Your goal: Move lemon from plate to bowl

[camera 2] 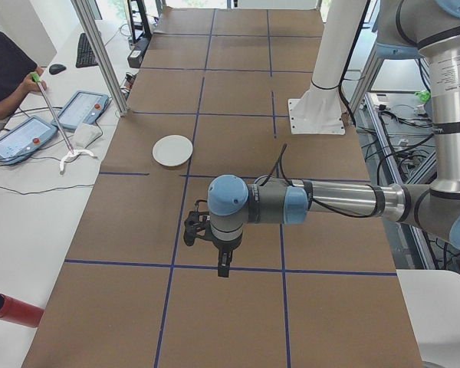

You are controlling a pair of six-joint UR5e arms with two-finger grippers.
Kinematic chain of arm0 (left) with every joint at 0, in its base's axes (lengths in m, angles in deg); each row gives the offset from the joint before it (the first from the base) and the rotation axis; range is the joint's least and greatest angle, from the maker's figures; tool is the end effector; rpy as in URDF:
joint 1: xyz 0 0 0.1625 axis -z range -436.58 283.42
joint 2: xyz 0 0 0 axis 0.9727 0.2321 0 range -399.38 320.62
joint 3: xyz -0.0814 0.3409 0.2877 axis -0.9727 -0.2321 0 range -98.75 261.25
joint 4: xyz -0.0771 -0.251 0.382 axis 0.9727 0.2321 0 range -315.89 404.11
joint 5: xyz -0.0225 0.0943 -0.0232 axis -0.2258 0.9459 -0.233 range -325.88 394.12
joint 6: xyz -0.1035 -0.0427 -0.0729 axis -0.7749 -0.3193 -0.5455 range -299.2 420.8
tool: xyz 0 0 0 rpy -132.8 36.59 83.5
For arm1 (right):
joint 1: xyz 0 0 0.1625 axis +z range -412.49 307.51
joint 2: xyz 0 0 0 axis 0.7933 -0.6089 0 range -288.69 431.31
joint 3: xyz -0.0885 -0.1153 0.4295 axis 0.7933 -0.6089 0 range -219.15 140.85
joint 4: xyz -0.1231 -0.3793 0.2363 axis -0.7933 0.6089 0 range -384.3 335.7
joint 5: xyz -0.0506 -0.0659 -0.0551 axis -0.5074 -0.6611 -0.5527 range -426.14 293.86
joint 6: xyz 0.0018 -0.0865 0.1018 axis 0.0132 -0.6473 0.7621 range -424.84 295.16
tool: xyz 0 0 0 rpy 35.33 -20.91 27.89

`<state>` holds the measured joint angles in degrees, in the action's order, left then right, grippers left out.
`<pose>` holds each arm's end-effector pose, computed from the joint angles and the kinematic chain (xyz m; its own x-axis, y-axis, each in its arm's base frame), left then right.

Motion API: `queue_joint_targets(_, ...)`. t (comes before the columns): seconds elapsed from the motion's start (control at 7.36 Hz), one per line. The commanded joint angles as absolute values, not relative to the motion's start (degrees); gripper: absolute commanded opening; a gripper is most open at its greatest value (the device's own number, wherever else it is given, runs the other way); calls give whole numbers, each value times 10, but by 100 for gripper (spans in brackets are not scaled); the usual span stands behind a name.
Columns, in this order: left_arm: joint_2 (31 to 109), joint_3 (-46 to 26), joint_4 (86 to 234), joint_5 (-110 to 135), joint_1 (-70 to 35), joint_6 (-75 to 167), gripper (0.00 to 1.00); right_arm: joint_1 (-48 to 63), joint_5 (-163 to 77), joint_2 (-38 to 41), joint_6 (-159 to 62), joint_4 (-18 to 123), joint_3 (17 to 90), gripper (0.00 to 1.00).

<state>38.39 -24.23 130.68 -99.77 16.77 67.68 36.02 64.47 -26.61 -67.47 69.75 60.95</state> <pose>-0.0667 -0.4434 0.6770 0.7211 0.0755 -0.6887 -0.0280 0.9964 0.0800 0.0339 -0.4786 0.6994 0.7575 -0.0446 0.6513 0.0608 0.9981 -0.0025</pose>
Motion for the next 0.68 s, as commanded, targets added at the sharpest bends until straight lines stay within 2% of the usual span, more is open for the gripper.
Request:
queue_joint_targets(0.0,381,-244,1309,-998,168,680,100,360,645,-266,-675,697,610,100)
queue_joint_targets(0.54,396,-264,1301,-997,161,679,100,360,645,-266,-675,697,610,100)
